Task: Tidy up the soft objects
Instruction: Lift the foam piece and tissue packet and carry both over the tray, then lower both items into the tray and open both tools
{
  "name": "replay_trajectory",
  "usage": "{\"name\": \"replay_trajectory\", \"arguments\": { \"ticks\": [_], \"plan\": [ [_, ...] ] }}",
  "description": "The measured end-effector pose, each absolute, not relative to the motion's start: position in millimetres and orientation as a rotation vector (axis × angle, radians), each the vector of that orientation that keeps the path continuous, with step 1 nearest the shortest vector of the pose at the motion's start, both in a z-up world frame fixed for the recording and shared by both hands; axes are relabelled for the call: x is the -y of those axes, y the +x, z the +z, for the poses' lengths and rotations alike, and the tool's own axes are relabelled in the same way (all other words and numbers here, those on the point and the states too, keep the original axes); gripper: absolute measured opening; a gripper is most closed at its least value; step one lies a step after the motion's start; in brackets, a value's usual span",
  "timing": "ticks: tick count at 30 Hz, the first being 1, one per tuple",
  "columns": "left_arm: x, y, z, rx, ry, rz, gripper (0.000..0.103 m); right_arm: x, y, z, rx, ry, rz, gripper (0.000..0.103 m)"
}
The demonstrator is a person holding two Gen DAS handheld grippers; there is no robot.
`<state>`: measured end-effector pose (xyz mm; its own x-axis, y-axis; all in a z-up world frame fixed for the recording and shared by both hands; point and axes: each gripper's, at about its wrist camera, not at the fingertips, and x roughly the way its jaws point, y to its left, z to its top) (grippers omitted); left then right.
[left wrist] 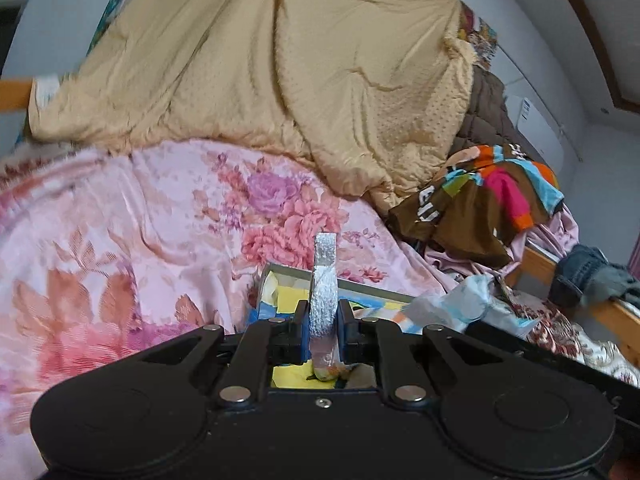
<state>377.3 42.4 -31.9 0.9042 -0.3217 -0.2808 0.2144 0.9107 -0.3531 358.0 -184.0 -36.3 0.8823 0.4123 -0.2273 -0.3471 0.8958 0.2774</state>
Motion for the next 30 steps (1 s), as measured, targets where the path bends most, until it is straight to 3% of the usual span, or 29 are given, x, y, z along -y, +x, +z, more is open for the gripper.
{"name": "replay_trajectory", "arguments": {
  "ticks": [6,16,30],
  "plan": [
    [-60,405,-62,-0.306,-0.473,-0.271,0.014,184,379,-61,-0.330,0.364,0.385,0.039],
    [-64,419,-101,-0.350,-0.543,-0.323,0.014,153,405,-74,-0.400,0.184,0.332,0.040],
    [-66,427,-120,-0.421,-0.557,-0.338,0.015,143,415,-90,-0.469,0.192,0.306,0.039]
  ]
}}
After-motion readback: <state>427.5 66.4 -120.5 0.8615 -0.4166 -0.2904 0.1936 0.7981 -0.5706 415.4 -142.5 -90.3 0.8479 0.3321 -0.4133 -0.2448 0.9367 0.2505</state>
